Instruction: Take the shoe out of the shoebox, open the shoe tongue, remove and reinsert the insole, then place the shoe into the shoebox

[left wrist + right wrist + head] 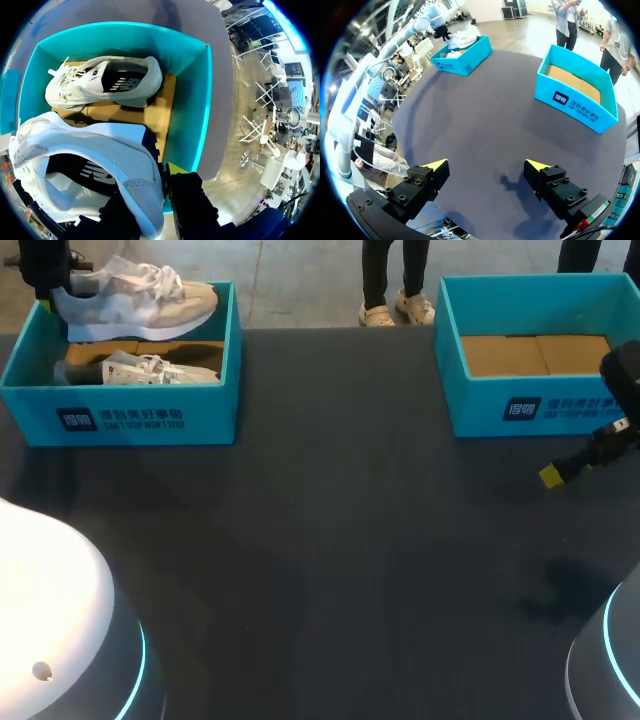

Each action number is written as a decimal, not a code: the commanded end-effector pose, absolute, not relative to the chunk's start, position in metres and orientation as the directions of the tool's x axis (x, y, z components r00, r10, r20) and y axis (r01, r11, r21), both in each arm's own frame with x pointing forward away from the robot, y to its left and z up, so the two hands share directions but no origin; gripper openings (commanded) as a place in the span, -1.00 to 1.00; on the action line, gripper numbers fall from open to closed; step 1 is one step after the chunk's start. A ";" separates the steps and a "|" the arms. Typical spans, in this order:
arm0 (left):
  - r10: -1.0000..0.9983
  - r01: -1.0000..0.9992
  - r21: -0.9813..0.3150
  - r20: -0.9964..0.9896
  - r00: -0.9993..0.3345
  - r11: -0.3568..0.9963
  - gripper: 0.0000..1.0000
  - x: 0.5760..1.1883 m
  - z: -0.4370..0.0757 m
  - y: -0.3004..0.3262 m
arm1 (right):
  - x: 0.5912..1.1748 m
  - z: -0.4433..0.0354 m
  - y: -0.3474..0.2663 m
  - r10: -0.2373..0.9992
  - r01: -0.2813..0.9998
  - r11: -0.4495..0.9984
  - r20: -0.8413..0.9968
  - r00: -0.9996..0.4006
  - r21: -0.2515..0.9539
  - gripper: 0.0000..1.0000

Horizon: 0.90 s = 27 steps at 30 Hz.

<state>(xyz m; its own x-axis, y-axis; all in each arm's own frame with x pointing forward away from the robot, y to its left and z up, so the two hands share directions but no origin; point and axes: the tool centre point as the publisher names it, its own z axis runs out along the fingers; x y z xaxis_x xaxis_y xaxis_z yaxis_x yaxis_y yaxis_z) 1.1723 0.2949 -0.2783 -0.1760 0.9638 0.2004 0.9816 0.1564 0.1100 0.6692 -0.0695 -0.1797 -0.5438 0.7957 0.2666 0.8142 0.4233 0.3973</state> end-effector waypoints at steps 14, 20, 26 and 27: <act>0.962 0.980 0.123 0.205 -0.182 0.159 -1.00 1.181 -0.303 0.294 | 0.669 -0.181 -0.069 0.797 0.815 0.422 0.266 -0.543 0.397 1.00; 0.962 0.978 0.130 0.199 -0.187 0.164 -1.00 1.184 -0.314 0.291 | 0.669 -0.181 -0.069 0.797 0.815 0.422 0.266 -0.543 0.397 1.00; 0.962 0.980 0.123 0.204 -0.181 0.158 -1.00 1.185 -0.327 0.287 | 0.669 -0.181 -0.069 0.797 0.815 0.422 0.266 -0.543 0.397 1.00; 0.962 0.980 0.122 0.204 -0.180 0.158 -1.00 1.186 -0.329 0.286 | 0.669 -0.181 -0.069 0.797 0.815 0.422 0.266 -0.543 0.397 1.00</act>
